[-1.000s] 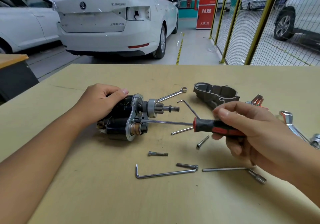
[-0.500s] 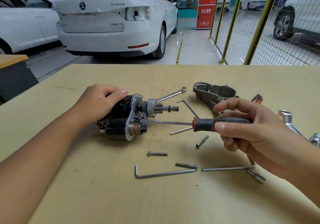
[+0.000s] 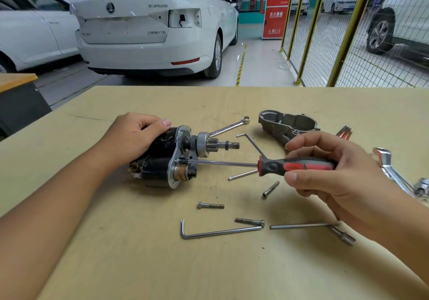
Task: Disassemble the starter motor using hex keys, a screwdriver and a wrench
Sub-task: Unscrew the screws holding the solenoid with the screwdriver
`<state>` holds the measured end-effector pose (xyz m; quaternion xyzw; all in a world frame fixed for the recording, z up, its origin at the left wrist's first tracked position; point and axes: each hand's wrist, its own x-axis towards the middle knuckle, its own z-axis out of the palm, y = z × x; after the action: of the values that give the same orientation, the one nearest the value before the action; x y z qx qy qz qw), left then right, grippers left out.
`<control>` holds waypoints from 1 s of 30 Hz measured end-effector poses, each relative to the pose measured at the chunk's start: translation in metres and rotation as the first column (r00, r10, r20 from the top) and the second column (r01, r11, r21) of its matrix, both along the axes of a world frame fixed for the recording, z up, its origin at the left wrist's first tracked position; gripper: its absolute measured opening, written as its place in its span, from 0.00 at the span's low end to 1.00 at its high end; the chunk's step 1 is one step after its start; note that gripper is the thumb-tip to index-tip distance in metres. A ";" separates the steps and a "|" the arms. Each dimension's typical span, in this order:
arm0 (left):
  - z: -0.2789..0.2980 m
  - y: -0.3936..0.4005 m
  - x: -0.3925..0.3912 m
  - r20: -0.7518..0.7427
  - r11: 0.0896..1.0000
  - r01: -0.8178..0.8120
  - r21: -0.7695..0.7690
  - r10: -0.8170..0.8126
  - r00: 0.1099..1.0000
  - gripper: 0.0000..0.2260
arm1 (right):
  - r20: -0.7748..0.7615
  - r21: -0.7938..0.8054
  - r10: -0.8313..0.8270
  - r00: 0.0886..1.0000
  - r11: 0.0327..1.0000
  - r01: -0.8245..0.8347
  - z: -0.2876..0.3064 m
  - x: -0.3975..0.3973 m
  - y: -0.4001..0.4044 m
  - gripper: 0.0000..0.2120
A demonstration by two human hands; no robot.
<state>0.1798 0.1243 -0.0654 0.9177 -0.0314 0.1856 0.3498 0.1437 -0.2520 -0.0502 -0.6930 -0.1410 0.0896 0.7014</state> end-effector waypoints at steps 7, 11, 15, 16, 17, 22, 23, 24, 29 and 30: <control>0.000 0.000 0.000 -0.012 1.000 0.007 -0.010 -0.007 1.000 0.25 | -0.193 -0.118 0.027 0.981 0.992 -0.050 0.006 -0.001 0.004 0.19; 0.000 0.000 -0.001 -0.010 1.000 0.006 -0.001 -0.006 1.000 0.22 | -0.091 -0.002 0.046 0.995 0.999 -0.046 0.004 0.003 -0.001 0.15; 0.000 0.001 0.001 -0.006 1.000 0.008 0.002 -0.008 1.000 0.25 | -0.092 0.091 0.016 0.996 0.996 -0.007 0.001 0.004 -0.001 0.19; 0.000 0.001 0.001 -0.011 1.000 0.008 -0.002 -0.008 1.000 0.26 | -0.107 0.075 0.023 0.994 0.997 -0.015 0.001 0.003 0.000 0.17; 0.000 0.002 0.001 -0.015 1.000 0.009 -0.004 -0.009 1.000 0.27 | -0.126 0.038 0.023 0.992 0.999 -0.019 0.002 0.002 0.002 0.16; -0.001 0.002 0.002 -0.025 1.000 0.008 -0.008 -0.008 1.000 0.30 | -0.122 0.011 0.023 0.992 1.000 -0.021 0.003 0.003 0.000 0.17; -0.001 0.002 0.002 -0.025 1.000 0.009 -0.011 -0.009 1.000 0.30 | -0.107 0.046 0.046 0.993 0.998 -0.041 0.002 0.004 -0.001 0.15; -0.001 0.002 0.002 -0.027 1.000 0.010 -0.014 -0.011 1.000 0.30 | -0.091 0.074 0.058 0.994 0.996 -0.052 0.001 0.004 -0.002 0.15; -0.002 0.003 0.002 -0.015 1.000 0.012 -0.001 -0.012 1.000 0.28 | -0.122 0.031 0.070 0.990 0.997 -0.067 0.001 0.000 0.001 0.16; -0.002 0.003 0.002 -0.013 1.000 0.013 -0.003 -0.013 1.000 0.28 | -0.140 -0.001 0.064 0.988 0.998 -0.065 0.003 0.000 0.002 0.16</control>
<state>0.1822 0.1272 -0.0671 0.9182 -0.0347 0.1776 0.3524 0.1435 -0.2504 -0.0474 -0.6820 -0.1136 0.1610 0.7043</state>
